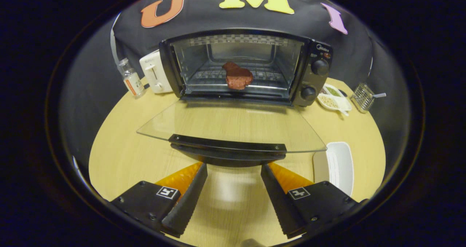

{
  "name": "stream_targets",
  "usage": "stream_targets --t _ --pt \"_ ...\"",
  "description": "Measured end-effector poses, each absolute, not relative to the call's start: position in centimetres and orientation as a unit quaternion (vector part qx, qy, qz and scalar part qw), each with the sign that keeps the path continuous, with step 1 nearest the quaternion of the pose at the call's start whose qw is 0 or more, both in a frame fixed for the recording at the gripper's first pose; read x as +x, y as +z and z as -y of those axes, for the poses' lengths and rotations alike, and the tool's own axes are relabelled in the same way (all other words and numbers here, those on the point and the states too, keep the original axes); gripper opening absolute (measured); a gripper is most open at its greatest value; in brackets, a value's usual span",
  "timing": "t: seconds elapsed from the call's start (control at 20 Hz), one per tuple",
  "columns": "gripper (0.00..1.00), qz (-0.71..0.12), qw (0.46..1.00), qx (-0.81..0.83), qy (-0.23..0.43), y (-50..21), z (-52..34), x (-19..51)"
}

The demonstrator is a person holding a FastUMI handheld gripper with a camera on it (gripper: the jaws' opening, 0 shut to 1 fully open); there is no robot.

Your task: Open the toaster oven, put the food inside, and close the toaster oven door.

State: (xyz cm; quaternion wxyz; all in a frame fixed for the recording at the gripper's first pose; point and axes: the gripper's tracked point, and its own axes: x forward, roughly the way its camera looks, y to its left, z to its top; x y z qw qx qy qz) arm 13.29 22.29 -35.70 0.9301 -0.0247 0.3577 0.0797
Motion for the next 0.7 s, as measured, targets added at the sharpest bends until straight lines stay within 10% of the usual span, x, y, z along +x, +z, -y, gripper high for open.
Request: stream_targets --t 0.7 --pt "0.95 -0.253 0.964 -0.017 0.079 -24.1 -22.7 17.0"
